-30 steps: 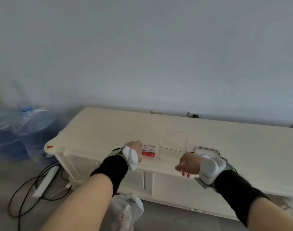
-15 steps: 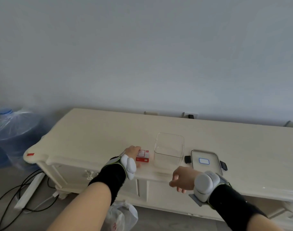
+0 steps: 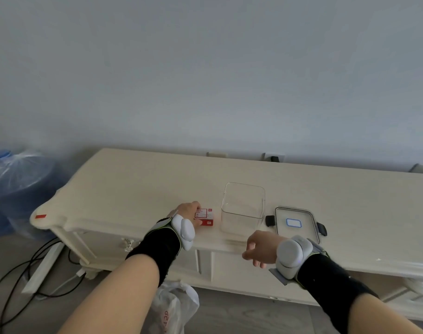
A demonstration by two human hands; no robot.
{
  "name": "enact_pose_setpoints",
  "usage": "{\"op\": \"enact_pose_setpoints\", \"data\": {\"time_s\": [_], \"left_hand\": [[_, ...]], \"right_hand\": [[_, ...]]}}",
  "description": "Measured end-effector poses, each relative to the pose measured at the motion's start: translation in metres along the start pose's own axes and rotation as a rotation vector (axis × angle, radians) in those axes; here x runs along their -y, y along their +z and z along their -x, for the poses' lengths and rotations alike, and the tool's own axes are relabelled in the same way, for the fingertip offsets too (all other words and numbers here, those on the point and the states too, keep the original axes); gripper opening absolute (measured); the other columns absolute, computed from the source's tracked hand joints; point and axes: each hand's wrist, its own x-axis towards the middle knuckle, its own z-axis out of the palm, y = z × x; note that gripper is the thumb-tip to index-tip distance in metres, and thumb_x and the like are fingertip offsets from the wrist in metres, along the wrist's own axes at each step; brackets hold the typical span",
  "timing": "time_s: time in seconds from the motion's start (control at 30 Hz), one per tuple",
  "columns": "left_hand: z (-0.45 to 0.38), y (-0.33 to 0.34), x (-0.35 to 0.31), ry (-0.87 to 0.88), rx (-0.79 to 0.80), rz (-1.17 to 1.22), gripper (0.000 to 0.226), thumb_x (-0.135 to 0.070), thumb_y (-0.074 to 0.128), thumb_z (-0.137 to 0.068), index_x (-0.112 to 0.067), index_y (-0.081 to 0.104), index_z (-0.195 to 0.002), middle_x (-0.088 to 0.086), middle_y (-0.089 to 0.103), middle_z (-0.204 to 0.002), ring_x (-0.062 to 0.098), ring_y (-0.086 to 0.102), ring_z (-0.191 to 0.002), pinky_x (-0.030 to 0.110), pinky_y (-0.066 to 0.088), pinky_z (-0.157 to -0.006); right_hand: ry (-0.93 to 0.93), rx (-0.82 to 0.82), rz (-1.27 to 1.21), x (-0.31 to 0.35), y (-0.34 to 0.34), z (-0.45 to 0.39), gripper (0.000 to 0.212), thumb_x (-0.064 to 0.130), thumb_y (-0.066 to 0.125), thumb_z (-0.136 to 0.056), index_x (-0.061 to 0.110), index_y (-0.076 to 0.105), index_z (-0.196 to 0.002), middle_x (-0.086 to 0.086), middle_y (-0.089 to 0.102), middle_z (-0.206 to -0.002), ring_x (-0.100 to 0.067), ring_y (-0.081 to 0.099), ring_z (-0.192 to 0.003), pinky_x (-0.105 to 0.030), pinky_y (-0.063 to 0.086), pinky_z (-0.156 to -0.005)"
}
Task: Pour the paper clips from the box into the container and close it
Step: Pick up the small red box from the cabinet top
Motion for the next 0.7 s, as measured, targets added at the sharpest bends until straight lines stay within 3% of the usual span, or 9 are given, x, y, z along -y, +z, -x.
{"op": "enact_pose_setpoints", "data": {"time_s": [0.2,0.37,0.5,0.6,0.7], "left_hand": [[0.016,-0.018,-0.007,-0.037,-0.08,-0.011,0.045,-0.018,0.057,-0.091,-0.007,0.044,-0.132,0.013,0.059,-0.131,0.03,0.055,-0.12,0.037,0.044,-0.101],[0.05,-0.053,-0.016,0.023,-0.198,0.048,0.044,-0.015,0.056,-0.092,-0.004,0.044,-0.132,0.016,0.057,-0.132,0.031,0.053,-0.121,0.033,0.041,-0.098],[0.076,-0.077,-0.024,0.108,-0.245,0.107,0.043,-0.015,0.059,-0.09,-0.006,0.048,-0.13,0.014,0.058,-0.129,0.03,0.055,-0.117,0.03,0.042,-0.095],[0.101,-0.096,-0.032,0.185,-0.265,0.155,0.041,-0.014,0.062,-0.088,-0.007,0.05,-0.127,0.013,0.06,-0.127,0.03,0.059,-0.112,0.032,0.045,-0.095],[0.122,-0.11,-0.041,0.254,-0.286,0.193,0.041,-0.016,0.063,-0.087,-0.009,0.051,-0.126,0.011,0.059,-0.127,0.027,0.061,-0.099,0.026,0.043,-0.084]], "right_hand": [[-0.006,-0.026,0.011,0.003,-0.006,0.013,0.009,0.021,0.051,-0.089,0.014,0.056,-0.086,-0.013,0.074,-0.104,-0.011,0.054,-0.056,-0.022,0.043,-0.066],[-0.052,-0.108,-0.025,0.015,-0.018,0.038,0.008,0.019,0.05,-0.09,0.013,0.055,-0.087,-0.007,0.068,-0.086,-0.021,0.058,-0.072,-0.022,0.044,-0.063],[-0.118,-0.255,-0.068,0.025,-0.032,0.054,0.01,0.015,0.049,-0.088,0.012,0.058,-0.083,-0.003,0.067,-0.081,-0.02,0.061,-0.071,-0.03,0.053,-0.082],[-0.172,-0.402,-0.089,0.036,-0.044,0.072,0.01,0.019,0.052,-0.086,0.015,0.06,-0.082,-0.004,0.069,-0.084,-0.02,0.061,-0.071,-0.032,0.053,-0.078],[-0.213,-0.561,-0.113,0.046,-0.054,0.09,0.021,0.029,0.056,-0.086,0.014,0.062,-0.1,-0.005,0.068,-0.099,-0.021,0.062,-0.08,-0.034,0.052,-0.074]]}}
